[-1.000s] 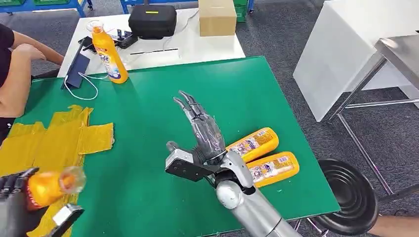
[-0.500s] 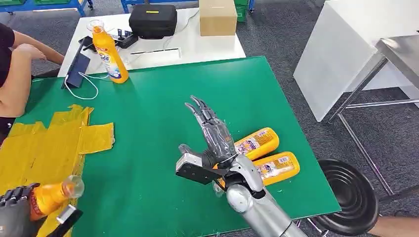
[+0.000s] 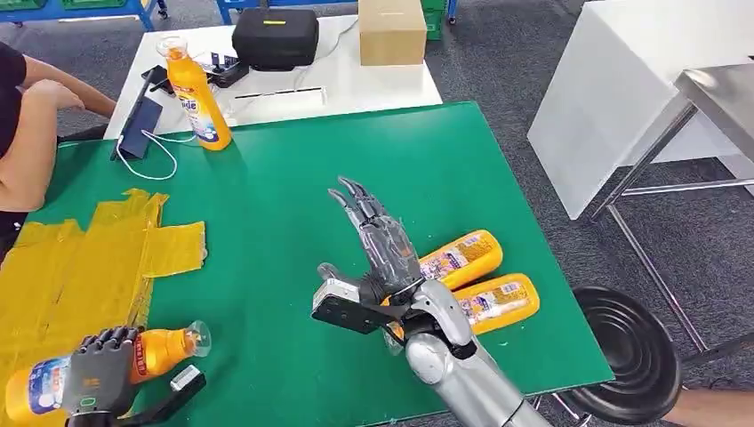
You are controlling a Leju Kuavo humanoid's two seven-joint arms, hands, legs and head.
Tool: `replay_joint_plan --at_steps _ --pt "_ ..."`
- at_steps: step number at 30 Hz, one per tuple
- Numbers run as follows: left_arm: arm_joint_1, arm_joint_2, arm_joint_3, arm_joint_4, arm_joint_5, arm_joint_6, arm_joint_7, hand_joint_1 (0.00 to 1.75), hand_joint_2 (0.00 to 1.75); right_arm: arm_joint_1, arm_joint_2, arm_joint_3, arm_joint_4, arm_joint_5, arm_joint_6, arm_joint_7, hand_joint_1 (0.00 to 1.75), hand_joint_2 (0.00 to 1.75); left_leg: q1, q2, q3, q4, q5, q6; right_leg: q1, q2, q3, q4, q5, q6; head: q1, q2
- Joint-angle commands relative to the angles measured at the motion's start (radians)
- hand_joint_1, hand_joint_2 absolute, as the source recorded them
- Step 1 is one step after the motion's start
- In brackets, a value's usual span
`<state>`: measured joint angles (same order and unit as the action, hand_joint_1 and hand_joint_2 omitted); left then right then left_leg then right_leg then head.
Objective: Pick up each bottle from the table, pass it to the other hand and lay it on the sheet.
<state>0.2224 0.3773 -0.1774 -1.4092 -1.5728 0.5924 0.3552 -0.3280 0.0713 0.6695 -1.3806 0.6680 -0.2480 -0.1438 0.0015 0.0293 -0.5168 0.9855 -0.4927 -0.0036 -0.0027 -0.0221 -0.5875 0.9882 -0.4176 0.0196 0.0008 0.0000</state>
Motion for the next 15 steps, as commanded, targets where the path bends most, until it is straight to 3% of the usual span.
replay_joint_plan --at_steps 1,9,10,11,15 --pt "-0.016 0.018 -0.073 0.086 0.002 -0.010 -0.004 1.75 1.75 -0.031 -0.011 0.010 0.054 0.000 0.005 0.005 0.00 0.00 0.001 -0.001 0.004 -0.002 0.000 0.000 0.001 0.003 0.003 -0.002 0.001 0.000 0.000 0.000" --pt "-0.006 -0.025 -0.020 0.092 0.002 0.022 -0.088 1.75 1.75 -0.031 -0.004 0.017 0.068 0.005 0.007 0.005 0.00 0.00 0.001 -0.002 0.005 -0.002 0.000 0.000 0.001 0.003 0.006 -0.003 0.001 0.000 0.000 0.000" --pt "-0.005 -0.041 0.006 0.097 0.002 0.017 -0.116 0.79 1.75 -0.029 -0.003 0.018 0.069 0.007 0.007 0.005 0.00 0.00 0.001 -0.002 0.005 -0.002 0.000 0.000 0.001 0.003 0.006 -0.003 0.001 0.000 0.000 0.000" --pt "-0.006 -0.072 0.036 0.108 0.002 0.025 -0.143 0.00 1.75 -0.027 -0.003 0.020 0.071 0.011 0.006 0.006 0.00 0.00 0.000 -0.002 0.005 -0.002 0.000 0.000 0.000 0.002 0.005 -0.002 0.001 0.000 0.000 0.000" --pt "-0.008 -0.160 0.160 0.104 0.002 0.015 -0.268 0.00 1.75 -0.023 -0.003 0.023 0.076 0.015 0.007 0.010 0.00 0.00 0.002 -0.003 0.006 -0.003 0.000 0.000 0.002 0.004 0.008 -0.005 0.002 0.001 0.000 0.000"
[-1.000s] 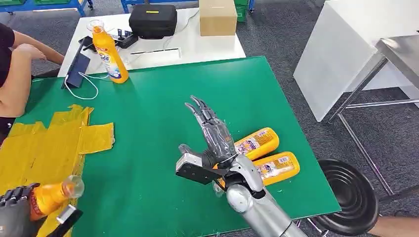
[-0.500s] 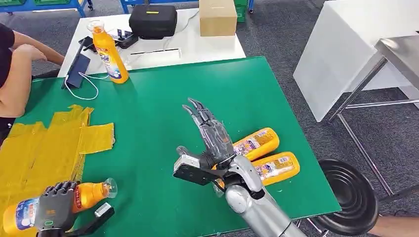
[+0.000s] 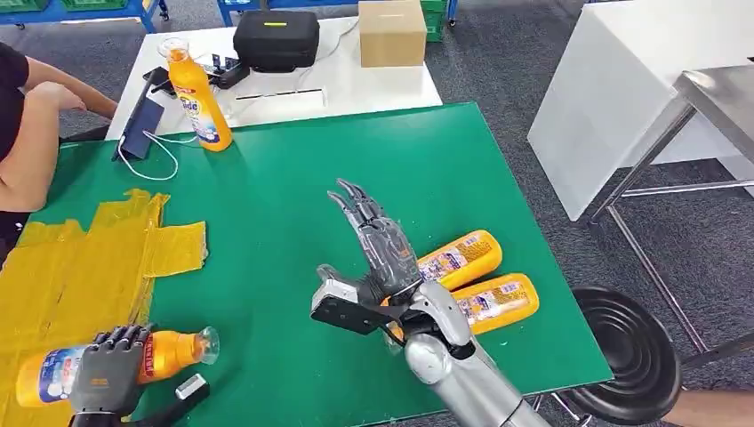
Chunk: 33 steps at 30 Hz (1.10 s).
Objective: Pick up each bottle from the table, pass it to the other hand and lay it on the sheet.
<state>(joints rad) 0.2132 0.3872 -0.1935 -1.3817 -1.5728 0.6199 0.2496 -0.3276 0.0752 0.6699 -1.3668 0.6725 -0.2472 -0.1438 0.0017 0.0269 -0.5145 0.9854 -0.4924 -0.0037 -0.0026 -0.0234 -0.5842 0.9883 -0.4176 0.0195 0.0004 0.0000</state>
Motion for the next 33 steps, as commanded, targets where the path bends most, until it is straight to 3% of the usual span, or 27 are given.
replay_joint_plan --at_steps 1,5,15,16,19,20,21,23,27,30,33 --pt "-0.001 -0.207 0.236 0.071 0.002 -0.019 -0.228 0.00 1.75 -0.021 -0.008 0.021 0.061 0.013 0.005 0.011 0.00 0.00 0.000 -0.001 0.002 -0.002 0.000 0.000 0.000 0.003 0.002 -0.002 0.001 0.001 0.000 0.000" --pt "-0.006 -0.258 0.318 0.058 0.034 -0.043 -0.340 0.00 1.75 -0.018 -0.005 0.017 0.063 0.013 0.010 0.012 0.00 0.00 0.001 -0.001 0.003 -0.002 0.000 0.000 0.000 0.003 0.003 -0.003 0.001 0.000 0.000 0.000" --pt "-0.017 -0.321 0.412 0.046 0.089 -0.019 -0.427 0.00 1.75 -0.019 -0.002 0.027 0.078 0.026 0.019 0.013 0.00 0.00 0.000 0.000 0.002 -0.001 0.000 0.000 -0.001 0.002 0.002 -0.001 0.000 0.000 0.000 0.000" --pt "-0.022 -0.337 0.433 0.040 0.113 0.009 -0.449 0.00 0.00 -0.016 -0.005 0.027 0.078 0.028 0.021 0.016 0.00 0.00 0.001 -0.001 0.003 -0.001 0.000 0.000 0.000 0.003 0.002 -0.002 0.001 0.000 0.000 0.000" --pt "-0.030 -0.392 0.481 -0.034 0.331 0.078 -0.588 0.00 0.00 0.009 -0.026 0.029 0.070 0.033 0.028 0.014 0.00 0.00 0.001 -0.002 0.002 -0.001 0.000 0.000 0.000 0.001 0.002 -0.002 0.000 0.001 0.000 0.000" --pt "-0.026 -0.422 0.498 -0.110 0.658 0.050 -0.764 0.00 0.00 0.047 -0.038 0.022 0.044 0.047 0.010 -0.020 0.00 0.00 0.002 -0.003 0.002 -0.001 0.000 0.001 0.001 0.001 0.003 -0.003 0.001 0.001 0.000 0.000" --pt "-0.024 -0.448 0.527 -0.168 0.816 -0.014 -0.846 0.00 0.00 0.090 -0.046 0.008 0.017 0.071 -0.017 -0.038 0.00 1.75 0.001 -0.004 0.001 0.000 0.000 0.001 0.001 -0.001 0.002 -0.002 0.000 0.001 0.000 0.000" --pt "-0.010 -0.503 0.590 -0.300 1.047 -0.177 -0.948 0.00 0.00 0.175 -0.083 -0.015 -0.049 0.121 -0.042 -0.050 0.00 1.75 0.002 -0.006 0.000 0.000 0.000 0.001 0.001 -0.004 0.002 -0.002 -0.001 0.001 0.000 0.000" --pt "0.042 -0.561 0.652 -0.463 1.351 -0.494 -0.948 0.00 0.00 0.304 -0.193 -0.104 -0.166 0.208 -0.062 -0.049 0.00 1.75 0.002 -0.007 0.000 0.001 -0.002 0.001 0.002 -0.004 0.002 -0.003 -0.002 0.001 0.001 0.000" --pt "0.049 -0.603 0.684 -0.481 1.415 -0.627 -0.948 0.00 0.00 0.342 -0.251 -0.200 -0.195 0.216 -0.027 -0.050 0.00 1.75 0.000 -0.003 -0.001 0.001 -0.003 0.002 0.000 -0.001 0.000 -0.002 -0.001 0.001 0.000 0.000" --pt "0.043 -0.614 0.692 -0.482 1.405 -0.640 -0.948 0.00 0.00 0.346 -0.244 -0.234 -0.193 0.212 -0.008 -0.080 0.00 1.75 0.000 -0.003 -0.002 0.001 -0.003 0.003 -0.001 -0.001 -0.001 -0.003 -0.001 0.001 0.000 0.000"
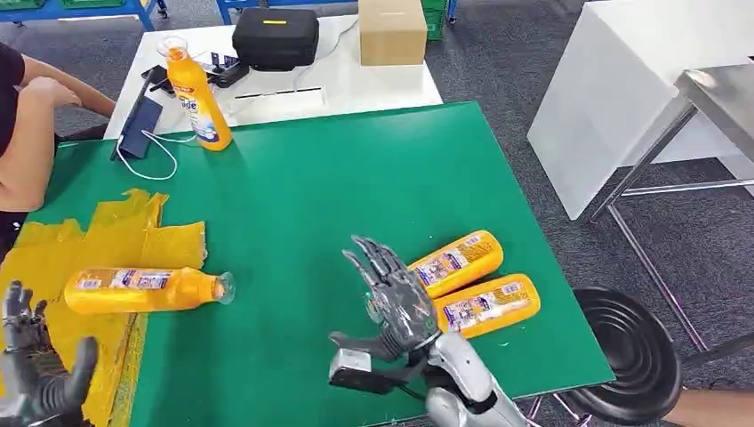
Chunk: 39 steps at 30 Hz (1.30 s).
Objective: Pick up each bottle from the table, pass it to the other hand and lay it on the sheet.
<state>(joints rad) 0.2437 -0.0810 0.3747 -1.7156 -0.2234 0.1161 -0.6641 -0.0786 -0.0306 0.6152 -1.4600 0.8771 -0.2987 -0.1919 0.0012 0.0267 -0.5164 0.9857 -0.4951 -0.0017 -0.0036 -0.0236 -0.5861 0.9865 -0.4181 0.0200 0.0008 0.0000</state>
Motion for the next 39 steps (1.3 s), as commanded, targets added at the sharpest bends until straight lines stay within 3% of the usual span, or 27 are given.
replay_joint_plan --at_steps 1,3,6,9,14,20,26,39 --pt "0.010 -0.145 0.125 -0.146 0.054 -0.136 -0.034 0.00 0.00 0.095 -0.131 -0.179 -0.099 0.010 0.046 -0.033 0.00 1.75 0.000 -0.004 0.001 0.001 -0.001 0.001 0.000 0.000 0.002 -0.001 -0.001 0.001 0.000 0.000" --pt "0.017 -0.153 0.117 -0.139 0.078 -0.202 -0.034 0.00 0.00 0.116 -0.185 -0.226 -0.122 -0.002 0.076 0.010 0.00 1.75 0.000 -0.002 0.001 0.000 -0.002 0.002 0.000 0.001 0.003 -0.001 0.000 0.000 0.000 0.000" --pt "0.021 -0.162 0.078 -0.118 0.092 -0.277 -0.016 0.00 0.00 0.141 -0.319 -0.375 -0.139 -0.138 0.195 -0.027 0.00 1.75 -0.001 -0.004 0.001 0.000 -0.002 0.003 -0.001 -0.002 0.003 -0.002 -0.001 0.001 0.000 0.000" --pt "0.004 -0.149 0.026 -0.090 0.077 -0.268 -0.012 0.00 0.00 0.097 -0.365 -0.484 -0.074 -0.138 0.295 -0.047 0.00 1.75 -0.003 -0.007 0.002 0.000 -0.001 0.004 -0.002 -0.005 0.003 -0.002 -0.001 0.002 -0.001 0.000" --pt "-0.020 -0.110 -0.017 -0.063 0.094 -0.249 0.004 0.00 0.00 0.032 -0.397 -0.485 0.026 -0.138 0.368 -0.015 0.00 1.75 -0.002 -0.002 0.003 0.000 -0.002 0.004 -0.002 0.001 0.005 -0.003 0.001 0.002 0.000 0.000" --pt "-0.034 -0.086 -0.043 -0.050 0.101 -0.222 0.006 0.00 0.00 0.045 -0.466 -0.486 0.034 -0.171 0.421 -0.011 0.00 1.75 -0.004 -0.002 0.003 0.000 -0.001 0.005 -0.004 -0.002 0.004 -0.002 0.001 0.001 -0.001 0.000" --pt "-0.034 -0.086 -0.043 -0.050 0.101 -0.223 0.006 0.00 0.00 0.044 -0.463 -0.484 0.033 -0.171 0.421 -0.011 0.00 1.75 -0.004 -0.001 0.003 -0.001 -0.002 0.005 -0.003 0.001 0.004 -0.003 0.001 0.001 -0.001 0.000" --pt "-0.078 -0.061 -0.092 -0.023 0.088 -0.183 0.015 0.00 0.00 -0.143 -0.376 -0.247 0.266 -0.090 0.424 0.011 0.00 1.75 -0.003 0.002 0.004 -0.001 -0.001 0.004 -0.003 0.003 0.004 -0.003 0.002 0.000 -0.001 0.000"
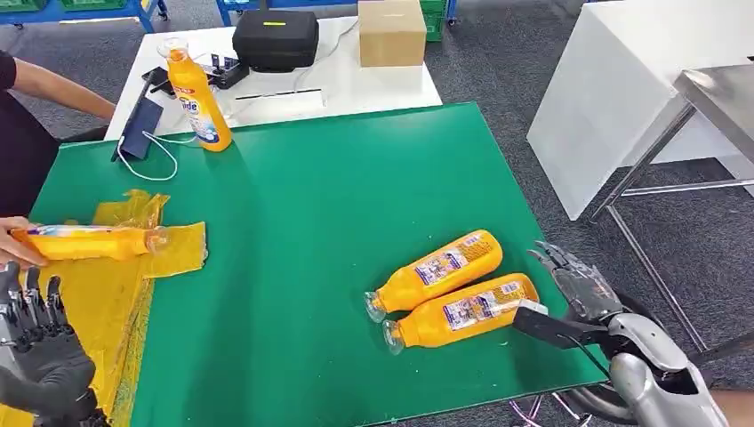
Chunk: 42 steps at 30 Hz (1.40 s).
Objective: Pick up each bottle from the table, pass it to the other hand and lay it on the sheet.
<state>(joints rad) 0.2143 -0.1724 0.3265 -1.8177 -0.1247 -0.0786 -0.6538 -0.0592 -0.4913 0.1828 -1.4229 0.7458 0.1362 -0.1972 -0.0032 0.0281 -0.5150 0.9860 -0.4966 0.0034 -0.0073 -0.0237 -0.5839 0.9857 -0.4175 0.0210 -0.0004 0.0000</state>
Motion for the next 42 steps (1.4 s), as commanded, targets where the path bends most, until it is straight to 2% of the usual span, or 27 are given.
replay_joint_plan --at_steps 1,5,7,17,25,30,42 --pt "-0.052 0.032 -0.047 0.082 -0.011 0.013 0.006 0.00 0.00 -0.187 0.095 0.207 0.262 0.044 -0.015 0.016 0.00 1.75 0.002 0.002 0.004 -0.002 0.000 -0.001 0.002 0.006 0.004 -0.004 0.002 -0.001 0.000 0.000" --pt "-0.065 0.032 -0.051 0.088 -0.012 0.016 0.010 0.00 0.00 -0.242 0.141 0.271 0.338 0.065 -0.031 0.022 0.00 1.75 0.003 0.005 0.005 -0.003 0.000 -0.002 0.002 0.008 0.004 -0.004 0.003 -0.001 0.000 0.000" --pt "-0.066 0.031 -0.052 0.088 -0.013 0.017 0.011 0.00 0.00 -0.242 0.145 0.275 0.339 0.067 -0.033 0.023 0.00 1.75 0.001 0.003 0.003 -0.001 0.000 -0.001 0.001 0.003 0.002 -0.002 0.001 0.000 0.000 0.000" --pt "-0.058 0.029 -0.050 0.079 -0.014 0.025 0.017 0.00 0.00 -0.231 0.149 0.336 0.337 0.095 -0.047 0.029 0.00 1.75 0.001 0.001 0.004 -0.001 0.000 -0.001 0.001 0.003 0.002 -0.001 0.000 0.000 0.000 0.000" --pt "-0.034 0.016 -0.021 0.056 -0.012 0.024 0.018 0.00 0.00 -0.209 0.090 0.452 0.225 0.123 -0.019 0.055 0.00 1.75 0.001 0.000 0.004 -0.001 0.000 -0.001 0.001 0.003 0.003 -0.001 0.000 0.000 0.000 0.000" --pt "-0.038 0.014 -0.017 0.056 -0.011 0.021 0.018 0.00 0.00 -0.218 0.063 0.485 0.212 0.121 -0.002 0.066 0.00 1.75 0.002 -0.001 0.005 -0.001 0.000 -0.001 0.002 0.003 0.005 -0.001 0.000 0.000 0.000 0.000" --pt "-0.056 0.023 -0.025 0.067 0.003 0.010 0.028 0.00 0.00 -0.295 0.016 0.610 0.303 0.135 0.045 0.097 0.00 1.75 0.001 -0.001 0.008 -0.001 0.000 0.000 0.001 0.001 0.007 -0.001 0.000 0.000 0.000 0.000"
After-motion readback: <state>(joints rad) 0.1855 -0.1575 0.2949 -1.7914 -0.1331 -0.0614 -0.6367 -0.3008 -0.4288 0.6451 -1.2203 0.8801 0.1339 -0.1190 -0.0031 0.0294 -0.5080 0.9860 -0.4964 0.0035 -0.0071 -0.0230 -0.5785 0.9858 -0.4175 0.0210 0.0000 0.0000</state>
